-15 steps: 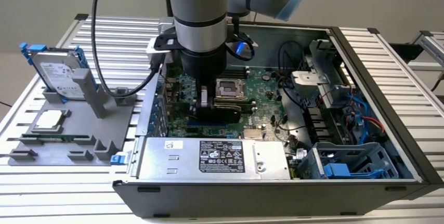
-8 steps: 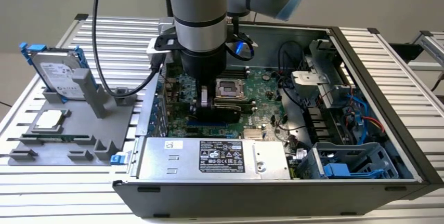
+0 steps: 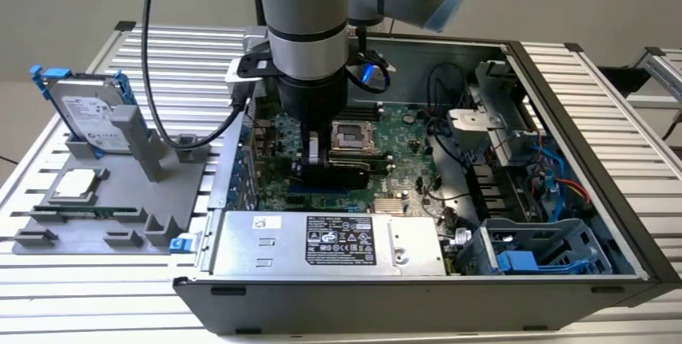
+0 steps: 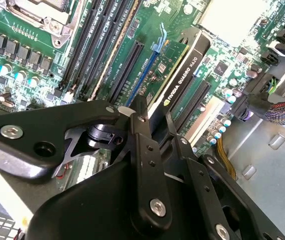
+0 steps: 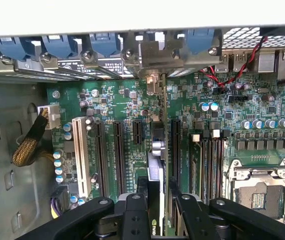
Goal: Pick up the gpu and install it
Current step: 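Insert the gpu into the slot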
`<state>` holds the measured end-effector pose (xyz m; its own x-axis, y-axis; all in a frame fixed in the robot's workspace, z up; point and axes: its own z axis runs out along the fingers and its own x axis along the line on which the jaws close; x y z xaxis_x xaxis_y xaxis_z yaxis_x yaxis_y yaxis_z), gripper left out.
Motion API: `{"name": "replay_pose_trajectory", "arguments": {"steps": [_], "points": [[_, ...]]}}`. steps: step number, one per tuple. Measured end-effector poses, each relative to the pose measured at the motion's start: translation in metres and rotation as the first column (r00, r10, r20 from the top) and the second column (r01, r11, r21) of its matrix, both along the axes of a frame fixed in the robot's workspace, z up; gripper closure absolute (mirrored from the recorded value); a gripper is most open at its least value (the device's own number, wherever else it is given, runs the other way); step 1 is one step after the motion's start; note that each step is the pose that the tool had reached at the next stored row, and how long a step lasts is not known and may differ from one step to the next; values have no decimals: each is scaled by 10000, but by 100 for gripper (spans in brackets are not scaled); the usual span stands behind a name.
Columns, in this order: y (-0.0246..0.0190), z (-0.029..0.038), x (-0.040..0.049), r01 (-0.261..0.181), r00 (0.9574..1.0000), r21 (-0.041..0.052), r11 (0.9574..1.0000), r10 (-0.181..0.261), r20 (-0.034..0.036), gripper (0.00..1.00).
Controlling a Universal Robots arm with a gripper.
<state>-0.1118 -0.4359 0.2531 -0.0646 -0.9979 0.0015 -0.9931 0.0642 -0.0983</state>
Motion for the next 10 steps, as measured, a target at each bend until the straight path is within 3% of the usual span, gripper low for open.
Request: {"name": "replay_pose_trajectory", "arguments": {"steps": [10], "points": [[-42, -1, -9, 0, 10000, -4, 10000, 0, 3, 100]]}}
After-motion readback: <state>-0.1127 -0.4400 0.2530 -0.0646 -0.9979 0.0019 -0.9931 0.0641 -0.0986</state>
